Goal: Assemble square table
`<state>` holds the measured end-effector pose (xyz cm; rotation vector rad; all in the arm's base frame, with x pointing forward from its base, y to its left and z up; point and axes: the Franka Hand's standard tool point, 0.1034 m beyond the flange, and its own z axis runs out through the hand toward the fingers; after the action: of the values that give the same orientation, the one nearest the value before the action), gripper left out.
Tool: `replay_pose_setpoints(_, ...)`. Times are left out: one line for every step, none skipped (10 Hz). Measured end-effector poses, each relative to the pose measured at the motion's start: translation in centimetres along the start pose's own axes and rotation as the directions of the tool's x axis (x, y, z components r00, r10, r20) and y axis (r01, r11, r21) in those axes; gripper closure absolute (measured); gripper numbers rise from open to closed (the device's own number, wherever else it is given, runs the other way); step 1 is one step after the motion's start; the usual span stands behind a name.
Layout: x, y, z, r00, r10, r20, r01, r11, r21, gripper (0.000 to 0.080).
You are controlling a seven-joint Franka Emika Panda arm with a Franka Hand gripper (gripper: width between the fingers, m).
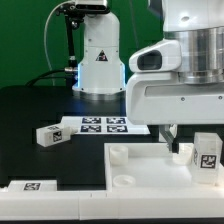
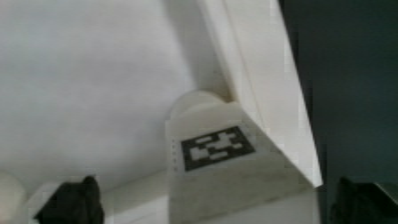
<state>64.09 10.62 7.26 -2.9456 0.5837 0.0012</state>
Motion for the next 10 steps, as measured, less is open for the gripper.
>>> replay_pose_setpoints(-0.05,-0.13,0.05,0.998,0.066,-0.005,-0.066,0.998,0.001,0.0150)
replay_pose_setpoints(-0.03,-0.08,0.05,0.999,0.052,-0.006,-0.052,0.999,0.000,0.0287)
replay_pose_setpoints(-0.03,-0.07,0.07,0.996,0.086,-0.005,-0.086,0.996,0.002,0.0287)
replay_pose_setpoints(-0.04,-0.08,0.07,0.985,0.172,-0.005,-0.172,0.985,0.002,0.0490)
replay_pose_setpoints(-0.02,-0.05,0.07,0.978,0.209,-0.005,-0.209,0.978,0.003,0.0517)
replay_pose_setpoints(0.09,-0.02,0.03,0.942,0.336,-0.007,-0.336,0.942,0.007,0.0517)
replay_pose_setpoints(0.09,-0.05,0.02,0.899,0.437,-0.008,-0.437,0.899,0.007,0.0517)
replay_pose_setpoints(0.02,-0.15,0.04,0.859,0.512,-0.009,-0.512,0.859,0.006,0.0517)
replay_pose_setpoints(0.10,-0.10,-0.05,0.753,0.658,-0.012,-0.658,0.753,0.009,0.0517)
replay_pose_setpoints(0.11,-0.03,0.05,0.611,0.792,0.000,-0.791,0.611,0.026,0.0517)
